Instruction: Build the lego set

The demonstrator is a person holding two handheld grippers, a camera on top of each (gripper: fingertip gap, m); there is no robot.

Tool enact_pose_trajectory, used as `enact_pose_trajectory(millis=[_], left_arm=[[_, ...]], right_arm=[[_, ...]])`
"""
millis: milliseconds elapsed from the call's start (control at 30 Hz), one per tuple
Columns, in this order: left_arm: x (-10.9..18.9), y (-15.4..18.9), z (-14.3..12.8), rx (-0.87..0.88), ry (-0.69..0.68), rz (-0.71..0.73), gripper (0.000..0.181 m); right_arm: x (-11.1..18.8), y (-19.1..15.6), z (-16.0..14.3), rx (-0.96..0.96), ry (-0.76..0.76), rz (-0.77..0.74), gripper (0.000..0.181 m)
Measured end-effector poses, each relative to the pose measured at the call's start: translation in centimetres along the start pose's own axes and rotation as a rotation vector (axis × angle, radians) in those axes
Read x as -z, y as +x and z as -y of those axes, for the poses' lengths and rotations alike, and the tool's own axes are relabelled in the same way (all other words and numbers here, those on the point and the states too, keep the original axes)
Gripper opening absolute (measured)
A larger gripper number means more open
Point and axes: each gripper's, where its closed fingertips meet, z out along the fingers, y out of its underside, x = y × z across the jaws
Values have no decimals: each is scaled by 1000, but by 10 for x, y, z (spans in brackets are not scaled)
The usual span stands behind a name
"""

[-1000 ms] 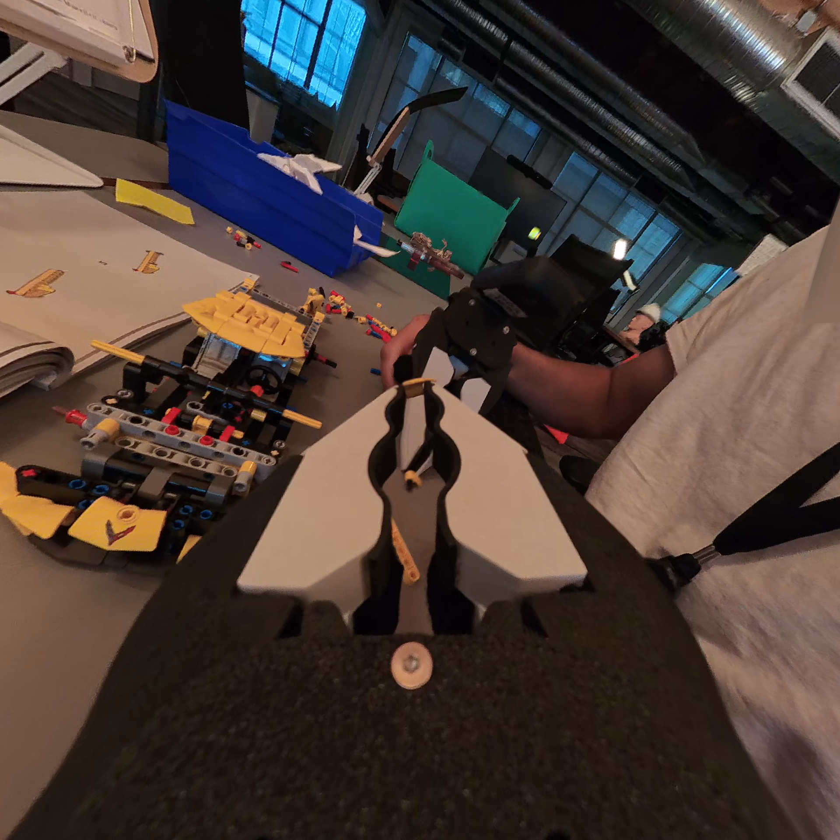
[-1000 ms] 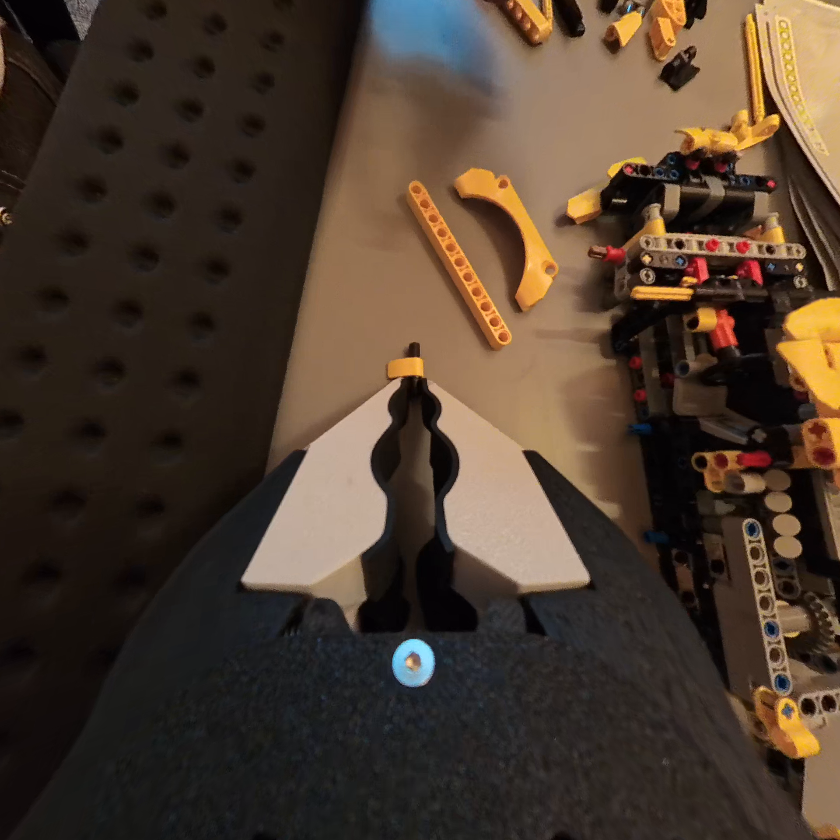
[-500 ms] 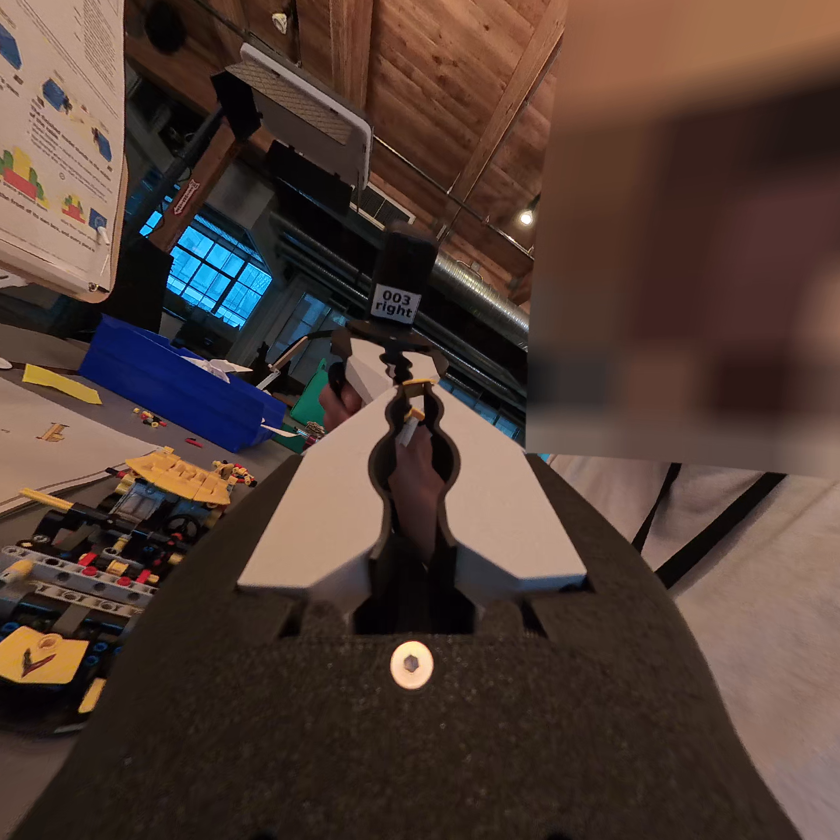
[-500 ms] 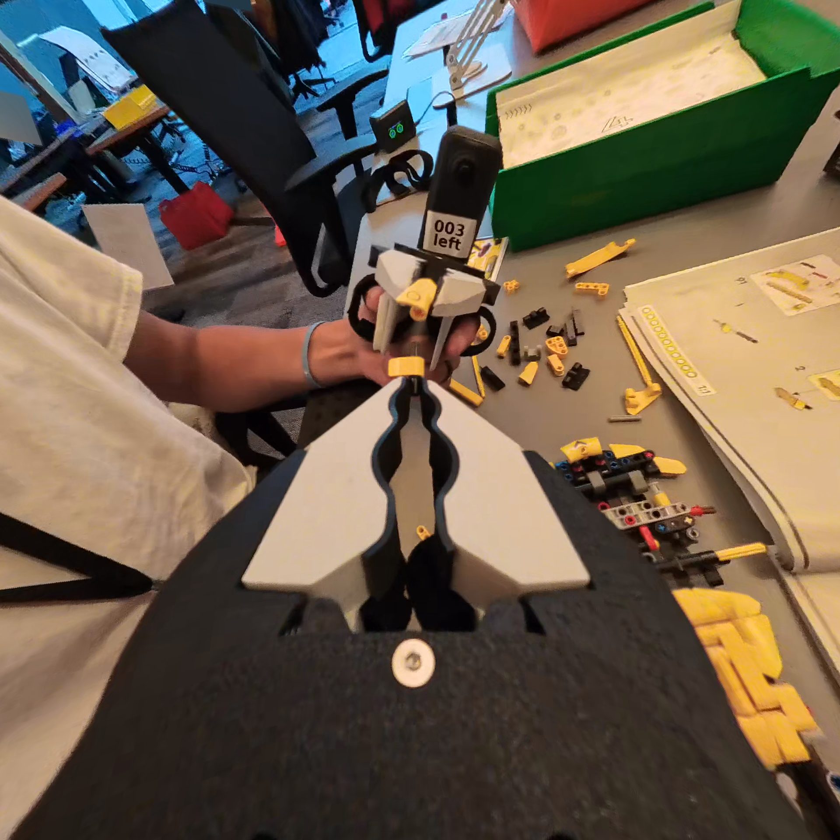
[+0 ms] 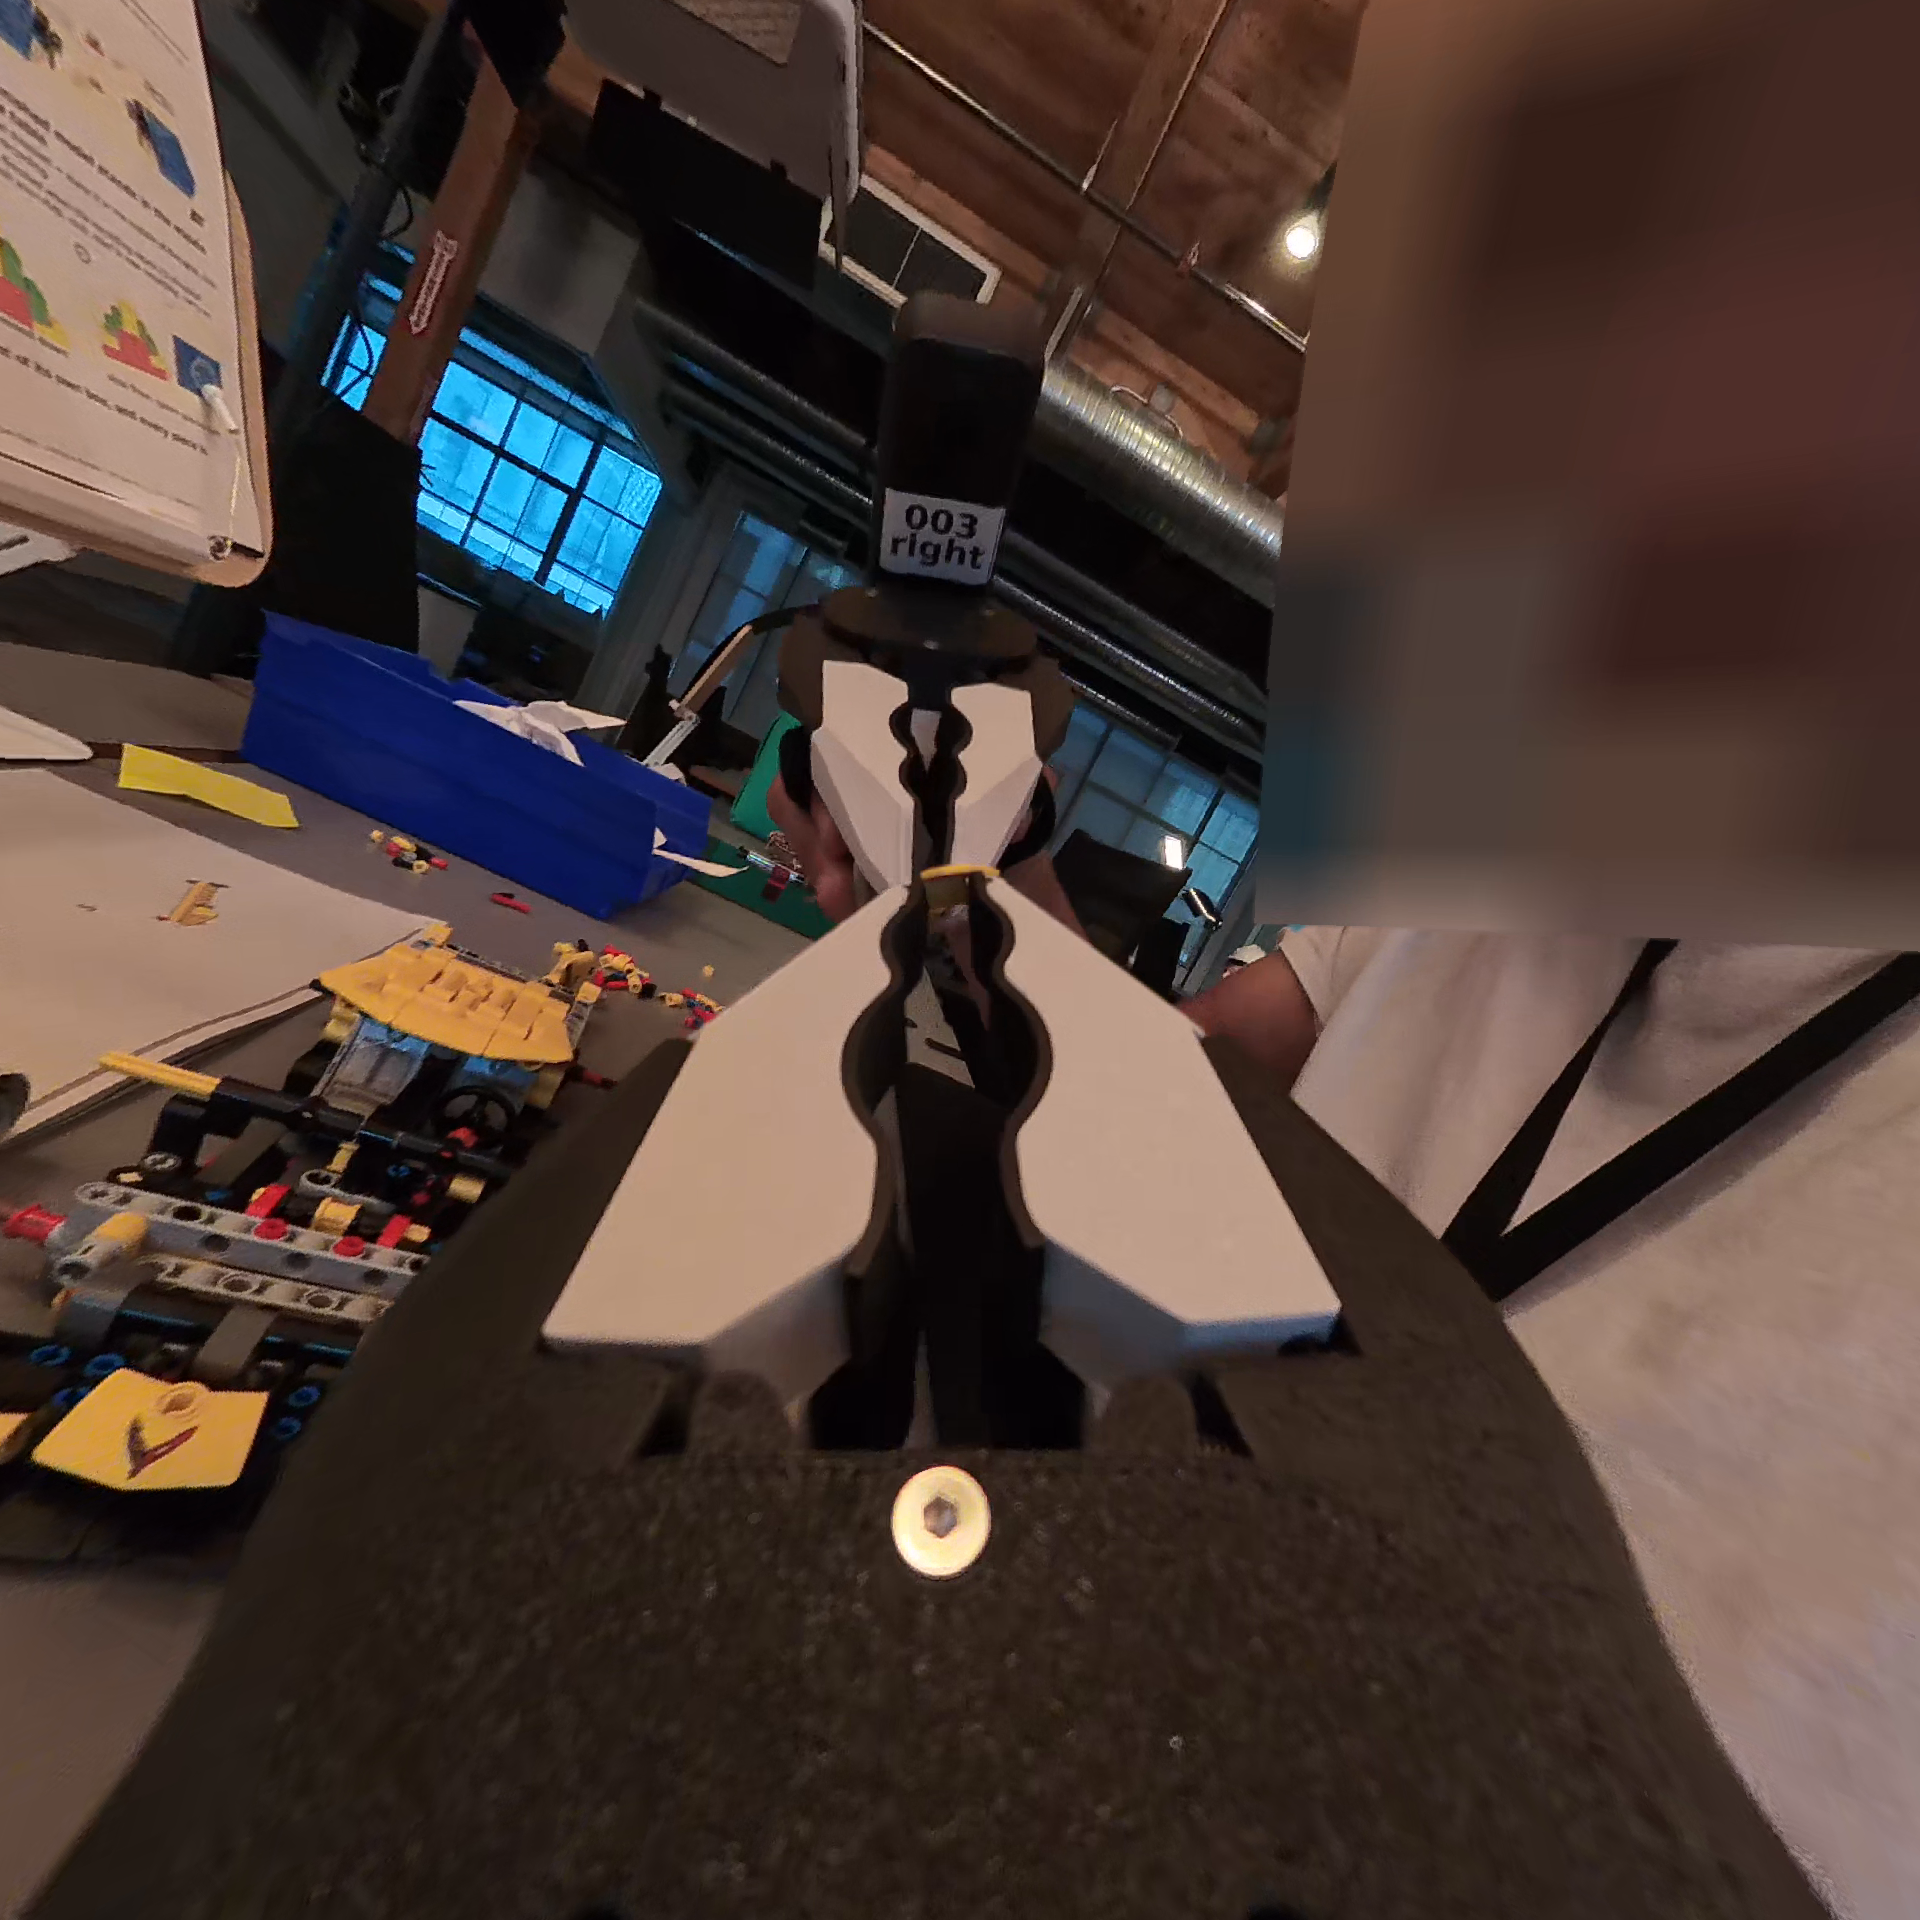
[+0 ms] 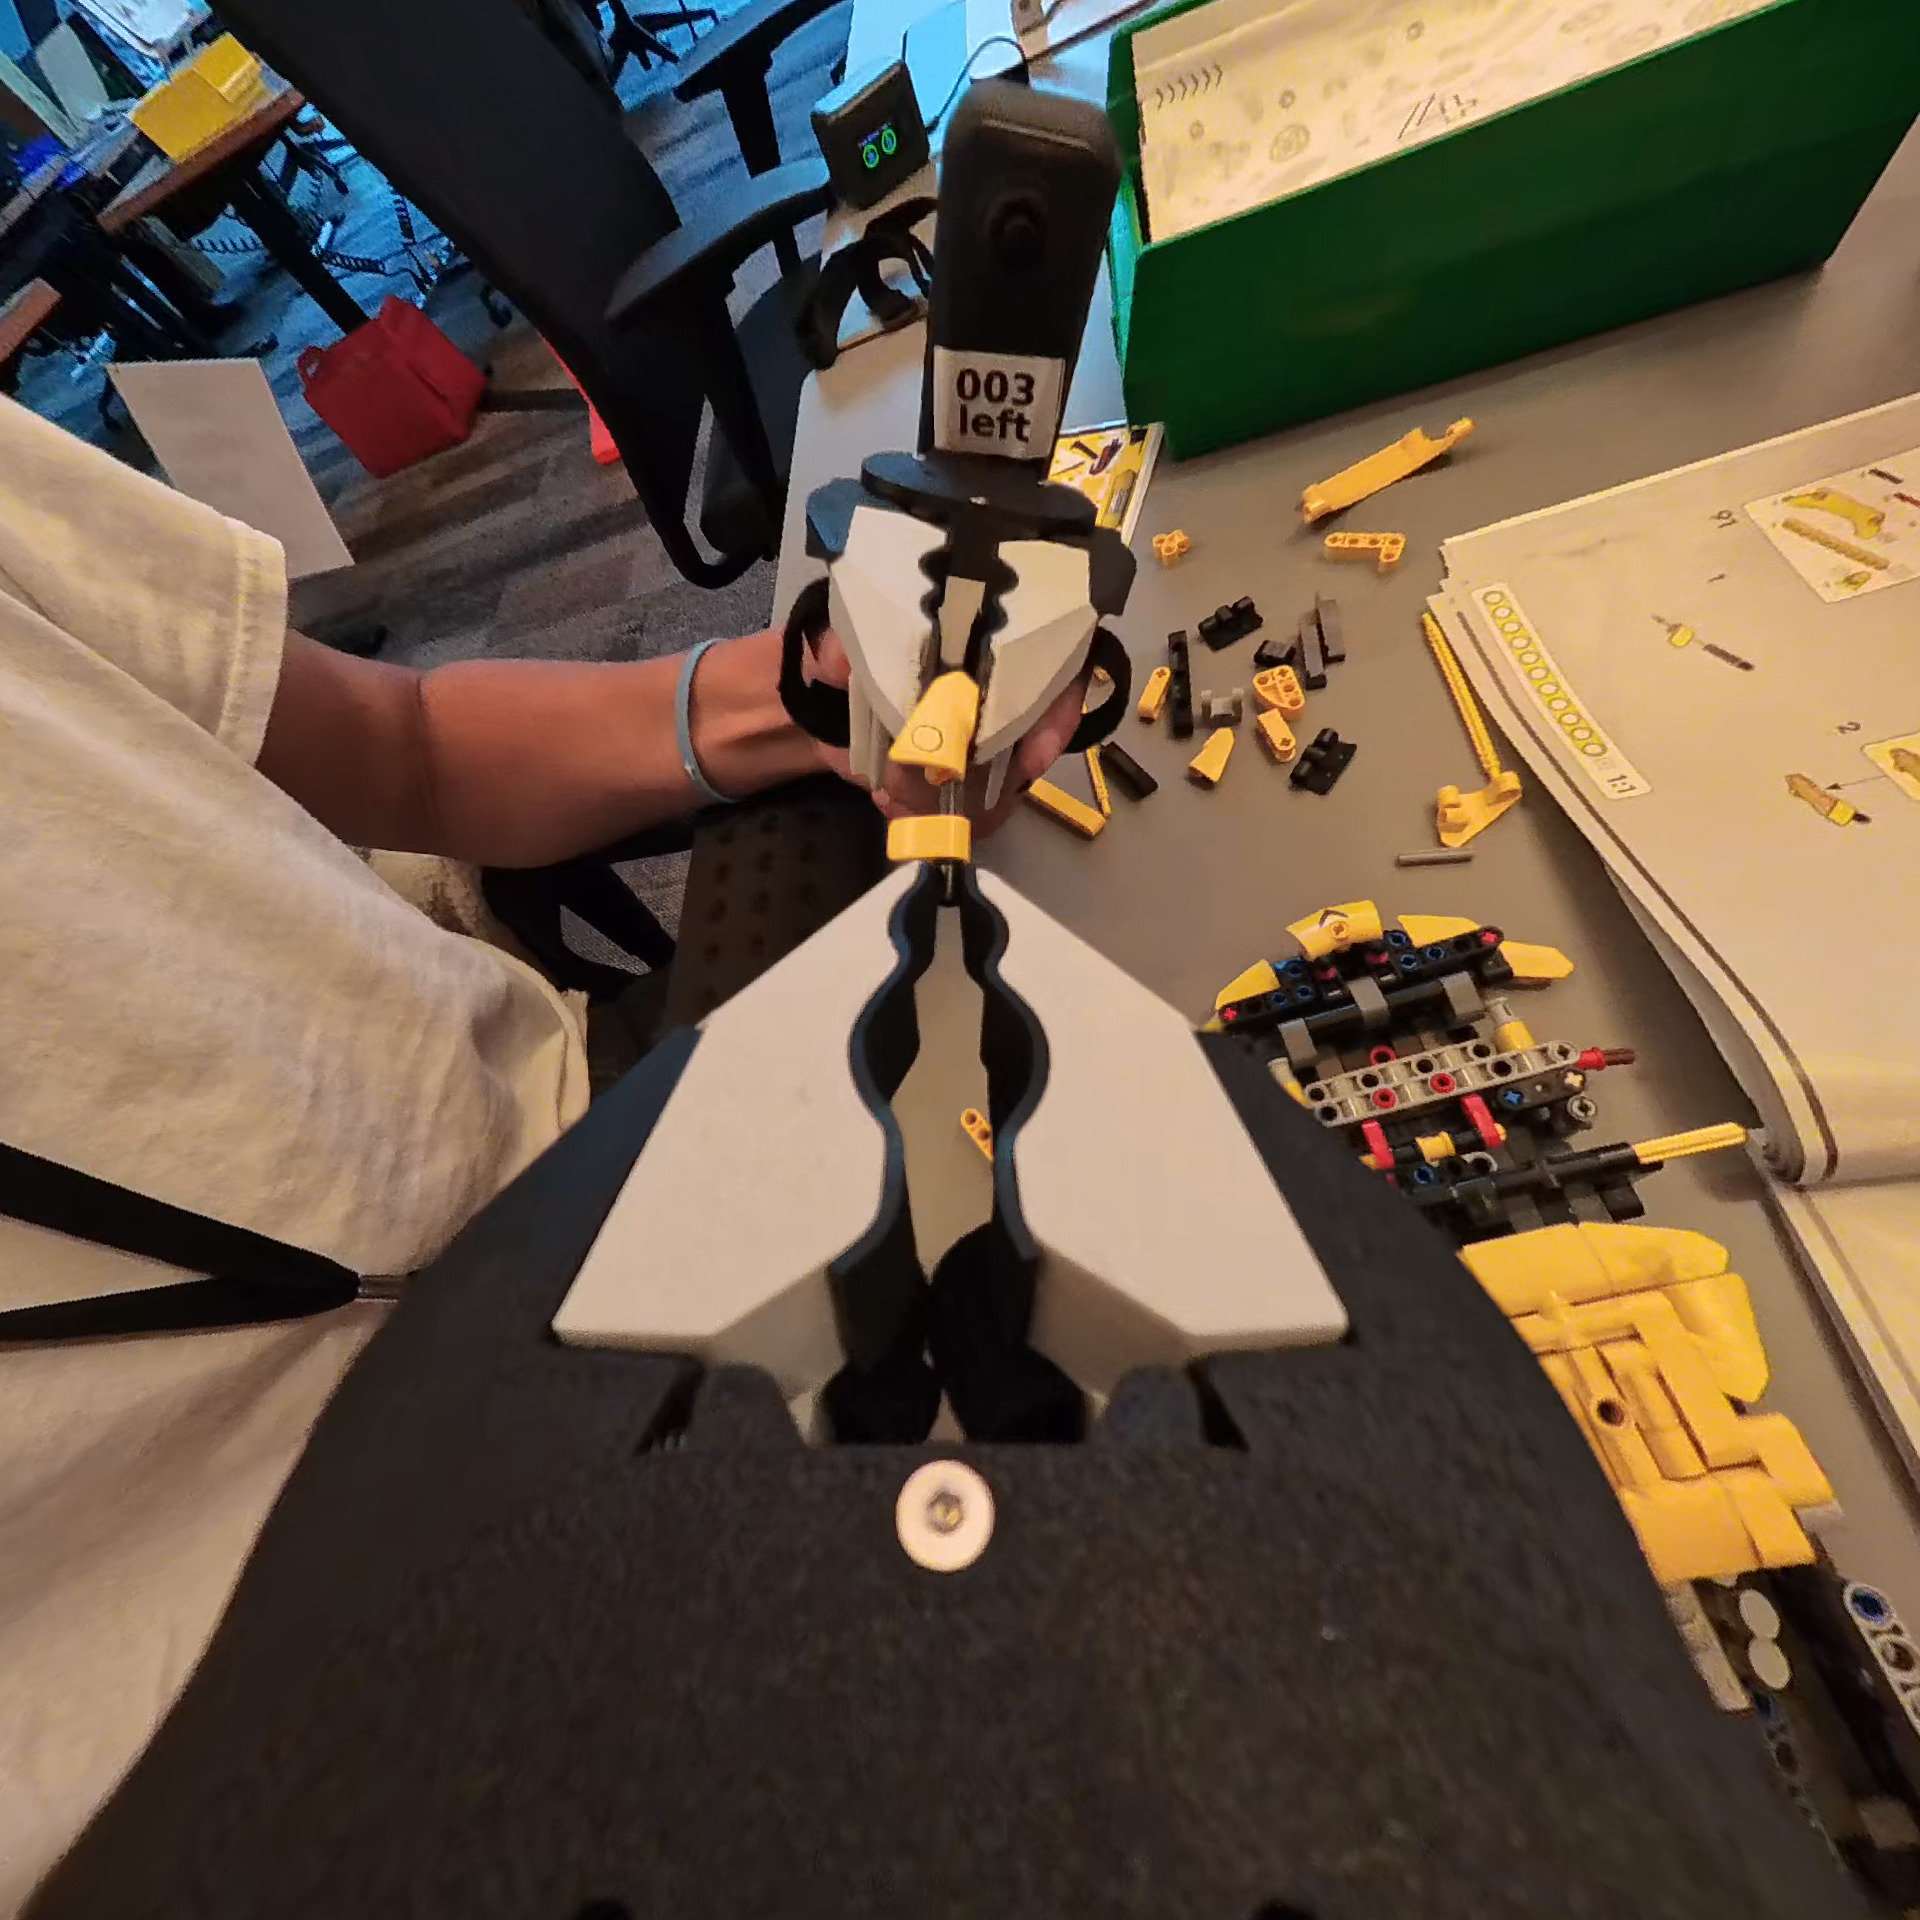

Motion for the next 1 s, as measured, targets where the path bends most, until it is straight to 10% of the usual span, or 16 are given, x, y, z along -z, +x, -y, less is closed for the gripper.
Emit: enact_pose_trajectory(millis=[1000], left_arm=[[-10,-12,-26,16,-118,53,8]], right_arm=[[5,3,-25,-70,-21,44,3]])
